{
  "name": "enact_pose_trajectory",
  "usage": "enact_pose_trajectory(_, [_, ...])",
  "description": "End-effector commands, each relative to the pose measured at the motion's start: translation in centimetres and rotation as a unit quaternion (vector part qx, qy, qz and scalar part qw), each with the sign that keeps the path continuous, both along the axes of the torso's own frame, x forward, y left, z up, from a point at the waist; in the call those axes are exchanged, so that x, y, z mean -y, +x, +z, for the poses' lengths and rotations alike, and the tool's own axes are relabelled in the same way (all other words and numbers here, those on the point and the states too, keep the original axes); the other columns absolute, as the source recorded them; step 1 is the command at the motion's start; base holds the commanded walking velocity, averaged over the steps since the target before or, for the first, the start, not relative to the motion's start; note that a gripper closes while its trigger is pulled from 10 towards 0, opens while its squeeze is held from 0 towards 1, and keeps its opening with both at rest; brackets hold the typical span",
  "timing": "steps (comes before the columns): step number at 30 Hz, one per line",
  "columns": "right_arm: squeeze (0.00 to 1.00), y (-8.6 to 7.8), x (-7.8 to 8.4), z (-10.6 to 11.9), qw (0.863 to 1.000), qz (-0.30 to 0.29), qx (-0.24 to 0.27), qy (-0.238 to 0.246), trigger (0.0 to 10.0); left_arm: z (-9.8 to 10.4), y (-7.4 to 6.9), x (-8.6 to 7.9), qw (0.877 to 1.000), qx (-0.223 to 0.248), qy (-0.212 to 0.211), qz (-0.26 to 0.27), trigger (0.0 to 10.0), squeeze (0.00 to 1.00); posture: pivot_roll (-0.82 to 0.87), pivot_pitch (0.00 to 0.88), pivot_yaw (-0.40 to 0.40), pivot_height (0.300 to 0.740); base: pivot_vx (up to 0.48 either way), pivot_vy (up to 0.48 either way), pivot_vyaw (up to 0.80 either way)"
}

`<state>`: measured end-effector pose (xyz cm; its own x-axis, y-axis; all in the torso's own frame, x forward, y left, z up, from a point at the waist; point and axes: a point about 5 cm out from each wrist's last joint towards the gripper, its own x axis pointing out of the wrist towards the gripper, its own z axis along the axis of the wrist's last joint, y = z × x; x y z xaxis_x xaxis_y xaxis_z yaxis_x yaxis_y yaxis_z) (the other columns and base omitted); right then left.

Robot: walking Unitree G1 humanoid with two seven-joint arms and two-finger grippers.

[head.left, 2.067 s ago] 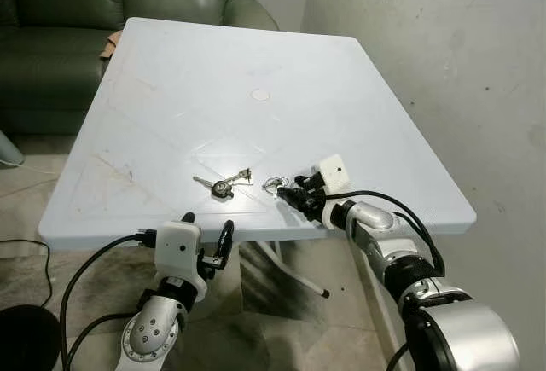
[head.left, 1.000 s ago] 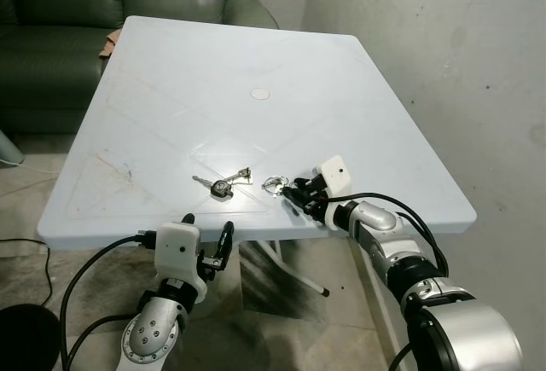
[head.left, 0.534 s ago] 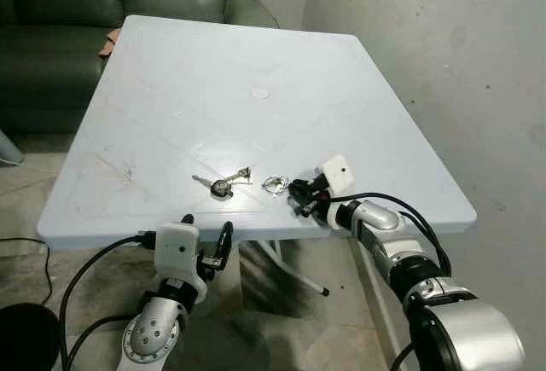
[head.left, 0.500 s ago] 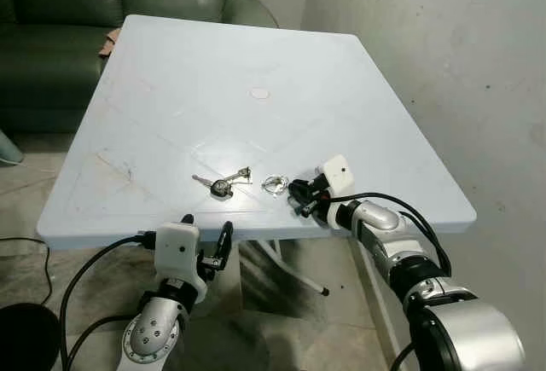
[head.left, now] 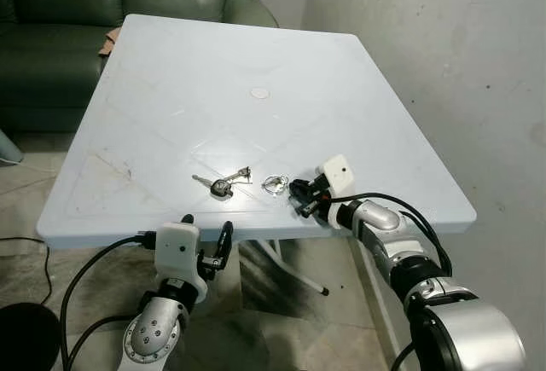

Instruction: Hang keys on a hook

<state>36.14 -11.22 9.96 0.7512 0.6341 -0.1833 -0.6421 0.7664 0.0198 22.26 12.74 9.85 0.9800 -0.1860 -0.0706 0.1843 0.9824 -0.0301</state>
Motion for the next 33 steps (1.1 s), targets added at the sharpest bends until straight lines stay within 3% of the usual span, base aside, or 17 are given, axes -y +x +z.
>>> enact_pose_trajectory(1, [0.0,0.5,0.3,0.8,1.0,-0.012,0.014,0.011,0.0,0.5,0.1,0.1,1.0,0.012,0.0,0.004,10.0,0.0,0.1,0.092,-0.131,0.74,0.0,0.0,0.0])
enact_pose_trajectory(2, [0.0,0.9,0.6,1.9,0.997,-0.039,0.035,0.055,0.0,0.9,0.5,-0.4,1.0,0.017,-0.008,0.021,10.0,0.0,0.1,0.084,-0.134,0.74,0.0,0.0,0.0])
enact_pose_trajectory(6, [0.0,1.1,0.9,2.7,0.992,-0.059,0.053,0.099,0.0,1.7,1.2,-1.5,0.998,0.033,-0.014,0.06,10.0,0.0,0.1,0.077,-0.133,0.74,0.0,0.0,0.0])
enact_pose_trajectory(13, [0.0,0.0,0.9,3.2,0.986,-0.054,0.1,0.121,0.0,3.1,2.1,-2.8,0.993,0.065,-0.02,0.1,10.0,0.0,0.07,0.021,-0.115,0.74,0.0,0.0,0.0])
enact_pose_trajectory(22, [0.0,-1.5,2.8,4.4,0.976,-0.09,0.147,0.134,0.0,4.3,3.2,-4.2,0.99,0.087,-0.045,0.103,10.0,0.0,0.04,0.0,-0.102,0.74,0.0,0.0,0.0])
enact_pose_trajectory(23, [0.0,-1.6,3.0,4.5,0.975,-0.097,0.147,0.137,1.1,4.4,3.3,-4.4,0.99,0.09,-0.037,0.107,10.0,0.0,0.04,0.0,-0.101,0.74,0.0,0.0,0.0])
enact_pose_trajectory(24, [0.0,-1.8,3.4,4.6,0.973,-0.108,0.152,0.137,2.9,4.5,3.5,-4.8,0.989,0.094,-0.021,0.113,10.0,0.0,0.03,0.0,-0.096,0.74,0.0,0.0,0.0])
enact_pose_trajectory(25, [0.0,-1.8,3.4,4.6,0.973,-0.108,0.152,0.137,2.9,4.5,3.5,-4.8,0.989,0.094,-0.021,0.113,10.0,0.0,0.03,0.0,-0.096,0.74,0.0,0.0,0.0])
enact_pose_trajectory(26, [0.0,-2.1,3.6,4.7,0.972,-0.117,0.159,0.129,6.0,4.6,3.8,-5.1,0.988,0.099,-0.009,0.116,10.0,0.0,0.03,0.0,-0.093,0.74,0.0,0.0,0.0])
enact_pose_trajectory(28, [0.0,-2.3,3.6,4.7,0.971,-0.123,0.162,0.122,6.0,4.6,3.8,-5.3,0.988,0.1,-0.003,0.119,10.0,0.0,0.03,0.0,-0.093,0.74,0.0,0.0,0.0])
enact_pose_trajectory(29, [0.0,-2.4,4.0,4.3,0.969,-0.153,0.152,0.118,10.0,4.7,4.0,-5.6,0.987,0.101,-0.001,0.123,10.0,0.0,0.02,0.0,-0.089,0.74,0.0,0.0,0.0])
enact_pose_trajectory(33, [0.0,-2.8,4.0,3.4,0.966,-0.195,0.134,0.104,10.0,4.9,4.5,-6.6,0.985,0.103,0.0,0.135,10.0,0.0,0.01,0.0,-0.086,0.74,0.0,0.0,0.0])
